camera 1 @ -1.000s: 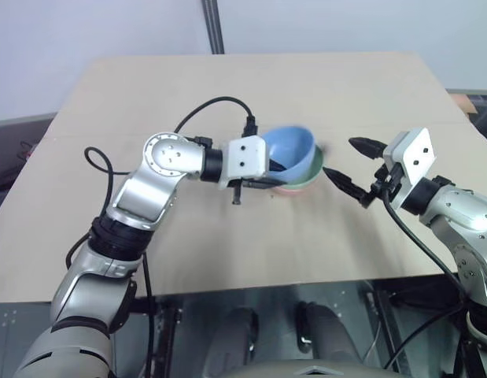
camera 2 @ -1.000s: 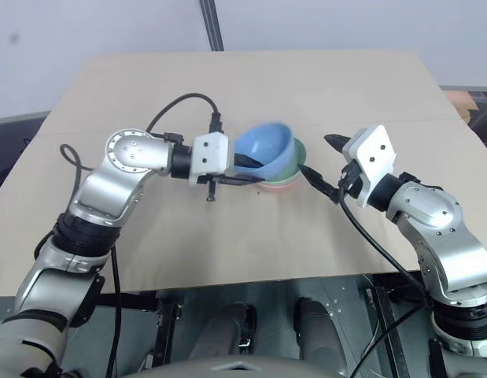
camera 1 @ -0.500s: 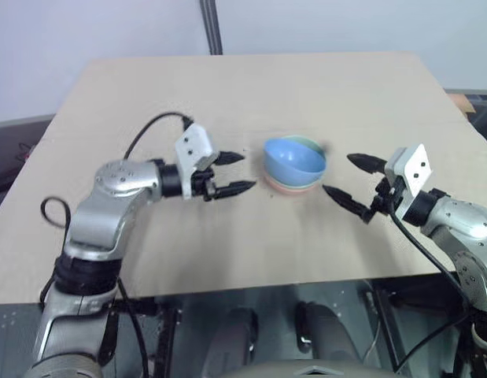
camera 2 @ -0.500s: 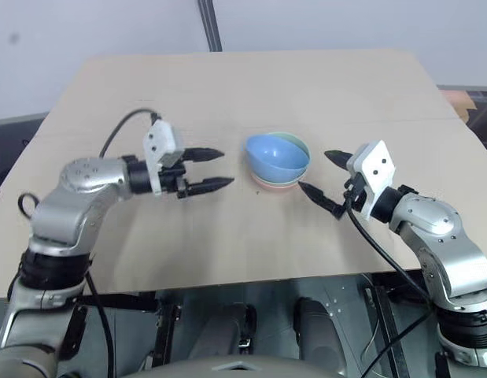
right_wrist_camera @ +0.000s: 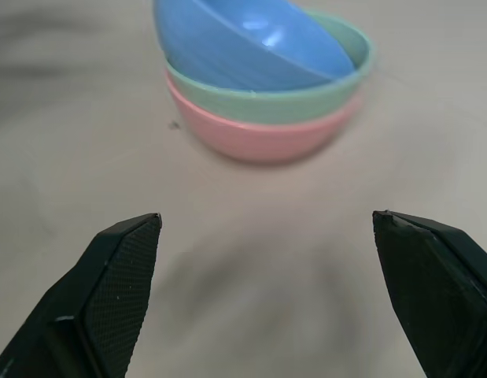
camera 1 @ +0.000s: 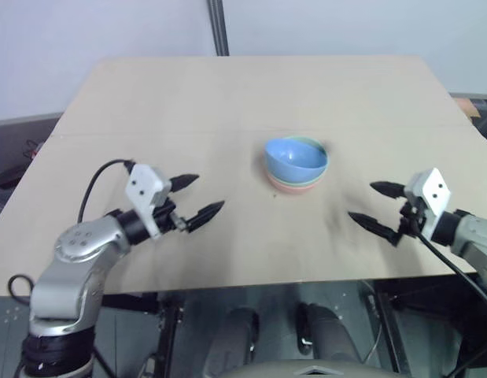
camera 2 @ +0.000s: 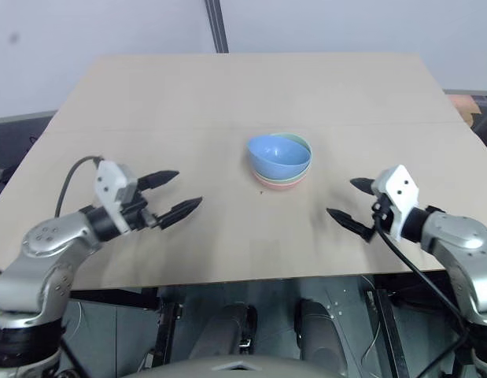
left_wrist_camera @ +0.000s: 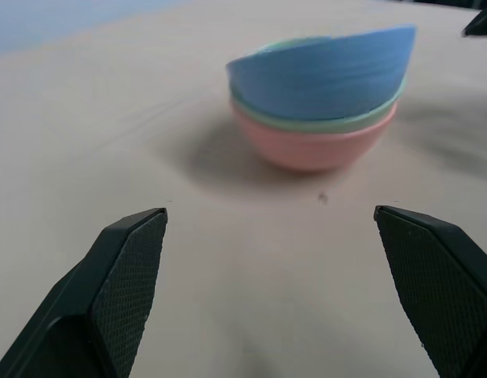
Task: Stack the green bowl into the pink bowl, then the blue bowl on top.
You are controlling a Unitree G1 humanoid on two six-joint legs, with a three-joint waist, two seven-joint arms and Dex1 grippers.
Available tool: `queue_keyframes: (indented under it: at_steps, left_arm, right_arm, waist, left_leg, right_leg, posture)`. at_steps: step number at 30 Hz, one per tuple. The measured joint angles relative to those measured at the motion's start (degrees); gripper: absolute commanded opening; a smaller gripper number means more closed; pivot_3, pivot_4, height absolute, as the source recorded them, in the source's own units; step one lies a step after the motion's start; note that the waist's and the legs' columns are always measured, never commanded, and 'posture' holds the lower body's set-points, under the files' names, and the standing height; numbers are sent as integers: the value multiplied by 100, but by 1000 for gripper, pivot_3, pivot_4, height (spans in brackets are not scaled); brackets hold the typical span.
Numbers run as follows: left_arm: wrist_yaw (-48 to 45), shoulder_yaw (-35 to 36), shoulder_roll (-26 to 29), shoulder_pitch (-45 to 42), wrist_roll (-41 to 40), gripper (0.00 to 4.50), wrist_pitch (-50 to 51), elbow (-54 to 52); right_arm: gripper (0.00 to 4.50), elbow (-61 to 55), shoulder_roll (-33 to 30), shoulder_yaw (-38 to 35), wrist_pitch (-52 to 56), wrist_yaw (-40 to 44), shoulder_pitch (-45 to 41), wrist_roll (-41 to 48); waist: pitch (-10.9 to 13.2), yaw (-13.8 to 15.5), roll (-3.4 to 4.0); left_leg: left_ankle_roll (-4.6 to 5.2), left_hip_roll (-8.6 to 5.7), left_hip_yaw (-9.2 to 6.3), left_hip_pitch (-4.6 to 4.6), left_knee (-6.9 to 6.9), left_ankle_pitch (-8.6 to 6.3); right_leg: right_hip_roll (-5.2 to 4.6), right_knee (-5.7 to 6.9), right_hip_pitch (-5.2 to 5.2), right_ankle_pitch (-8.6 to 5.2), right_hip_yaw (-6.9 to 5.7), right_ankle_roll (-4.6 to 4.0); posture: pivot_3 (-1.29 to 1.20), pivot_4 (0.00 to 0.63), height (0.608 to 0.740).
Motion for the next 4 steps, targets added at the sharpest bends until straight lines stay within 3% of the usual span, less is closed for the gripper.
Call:
queue_keyframes:
  at_steps: [4]
  left_arm:
    - [-279,304,194,343,-305,4457,-13,18]
  right_arm:
    - [4500,7,-145,-317,-1,221,291,125]
  waist:
    - [0,15,0]
  left_leg:
    - [1,1,-3,6,1,0]
  right_leg:
    - [-1,-1,7,-11,-4,-5]
  posture:
    - [0,150,740]
